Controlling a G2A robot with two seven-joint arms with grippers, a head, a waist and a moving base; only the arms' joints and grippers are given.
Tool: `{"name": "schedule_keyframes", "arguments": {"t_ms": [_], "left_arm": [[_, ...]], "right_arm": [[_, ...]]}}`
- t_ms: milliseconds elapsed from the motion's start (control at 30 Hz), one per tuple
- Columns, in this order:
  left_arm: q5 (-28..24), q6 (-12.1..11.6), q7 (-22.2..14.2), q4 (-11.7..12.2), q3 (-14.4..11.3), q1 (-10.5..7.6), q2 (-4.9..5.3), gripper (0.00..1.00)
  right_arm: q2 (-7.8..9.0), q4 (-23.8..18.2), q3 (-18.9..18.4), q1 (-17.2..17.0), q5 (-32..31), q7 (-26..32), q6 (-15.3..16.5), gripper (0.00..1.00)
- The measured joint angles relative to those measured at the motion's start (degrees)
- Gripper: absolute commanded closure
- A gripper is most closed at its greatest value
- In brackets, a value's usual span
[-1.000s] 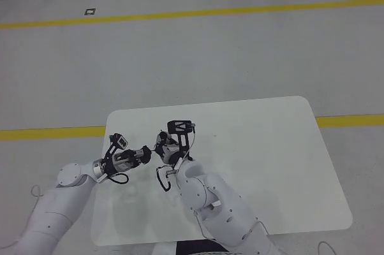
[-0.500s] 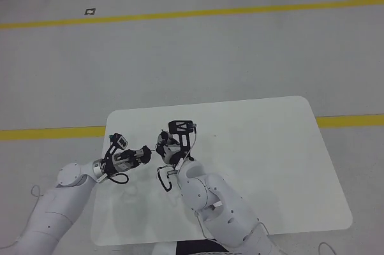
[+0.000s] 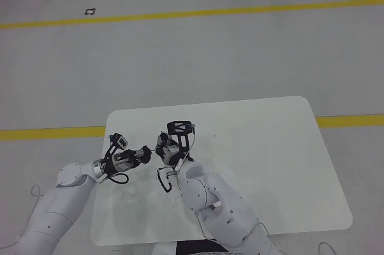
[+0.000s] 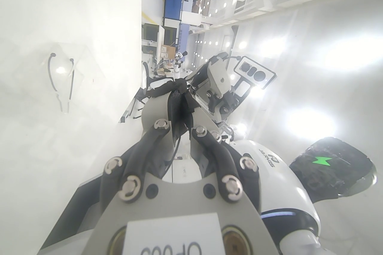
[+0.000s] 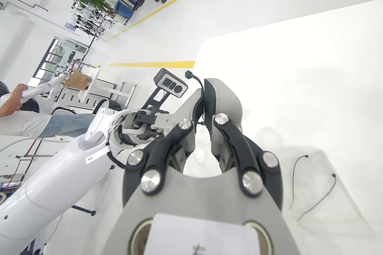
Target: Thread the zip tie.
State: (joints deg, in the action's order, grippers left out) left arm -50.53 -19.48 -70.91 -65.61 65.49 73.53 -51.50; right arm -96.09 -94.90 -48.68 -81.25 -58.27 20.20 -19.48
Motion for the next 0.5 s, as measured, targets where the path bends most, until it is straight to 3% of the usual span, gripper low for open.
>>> {"name": "schedule_keyframes", "arguments": {"t_ms": [500], "left_arm": [[0.00, 0.00, 0.00, 0.00, 0.00, 0.00, 0.00, 1.00]], "right_arm": [[0.21, -0.66, 0.14, -0.26, 0.01, -0.42, 0.00, 1.00]]}}
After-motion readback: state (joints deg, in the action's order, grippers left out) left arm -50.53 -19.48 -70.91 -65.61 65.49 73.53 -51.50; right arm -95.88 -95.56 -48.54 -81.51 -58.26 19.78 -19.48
